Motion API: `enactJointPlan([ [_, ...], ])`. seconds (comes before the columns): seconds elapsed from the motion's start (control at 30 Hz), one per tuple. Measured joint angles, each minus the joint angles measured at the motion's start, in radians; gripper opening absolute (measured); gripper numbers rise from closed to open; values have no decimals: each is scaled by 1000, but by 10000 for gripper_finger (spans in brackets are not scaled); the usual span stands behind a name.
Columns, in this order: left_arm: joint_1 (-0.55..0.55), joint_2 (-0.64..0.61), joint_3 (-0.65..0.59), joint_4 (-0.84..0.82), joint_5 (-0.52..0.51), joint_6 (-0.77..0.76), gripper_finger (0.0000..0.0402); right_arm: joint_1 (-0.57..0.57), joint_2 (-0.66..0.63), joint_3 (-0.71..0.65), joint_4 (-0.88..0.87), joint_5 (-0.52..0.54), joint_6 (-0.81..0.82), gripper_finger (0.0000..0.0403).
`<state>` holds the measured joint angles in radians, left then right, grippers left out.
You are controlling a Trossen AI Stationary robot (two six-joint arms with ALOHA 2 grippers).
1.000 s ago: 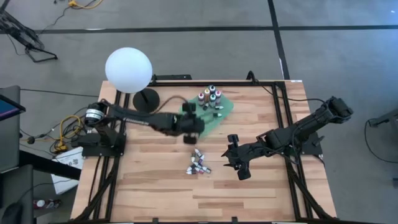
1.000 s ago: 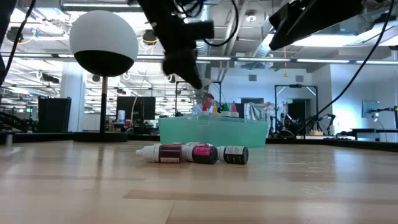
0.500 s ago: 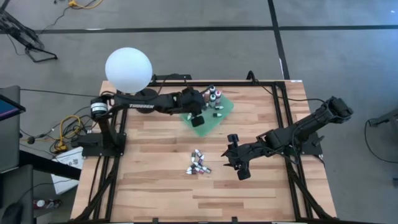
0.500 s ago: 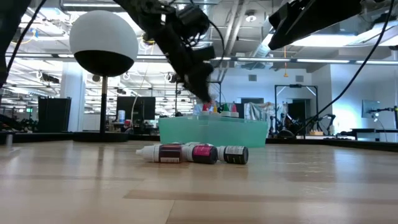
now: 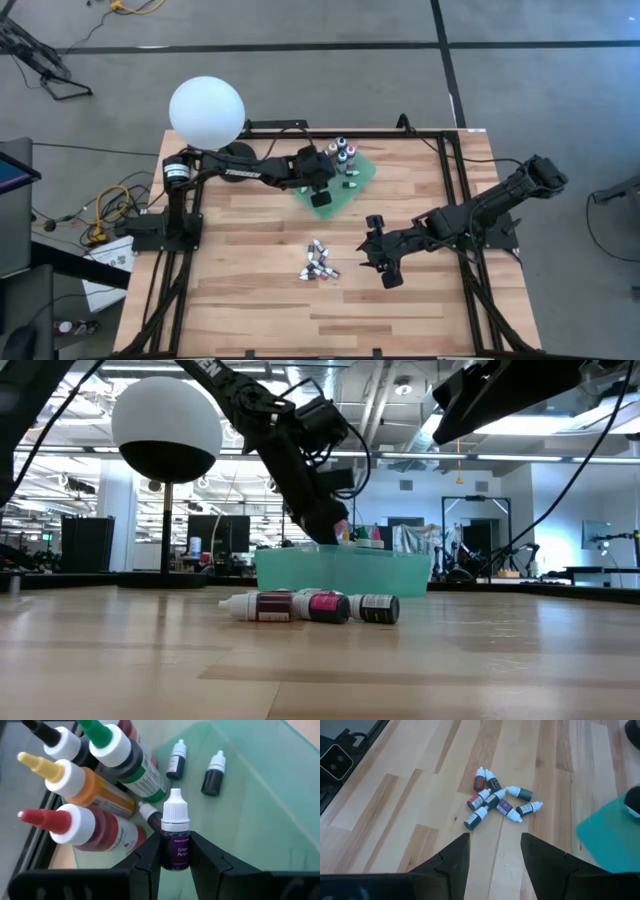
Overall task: Pick & Place food coloring
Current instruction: Put the left purple food coloring bottle into the green bin, then put the right black food coloring bottle into the green bin
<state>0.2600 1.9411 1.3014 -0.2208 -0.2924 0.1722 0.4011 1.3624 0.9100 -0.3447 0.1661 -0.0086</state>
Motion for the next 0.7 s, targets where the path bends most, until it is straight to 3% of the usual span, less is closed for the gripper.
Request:
enactJointPlan([
  [0.4, 2, 8, 0, 1, -35, 26, 144, -11, 0, 0, 1, 0, 1, 168],
  [0.7, -34, -62, 0, -59, -5, 54, 148, -11, 0, 0, 2, 0, 1, 168],
])
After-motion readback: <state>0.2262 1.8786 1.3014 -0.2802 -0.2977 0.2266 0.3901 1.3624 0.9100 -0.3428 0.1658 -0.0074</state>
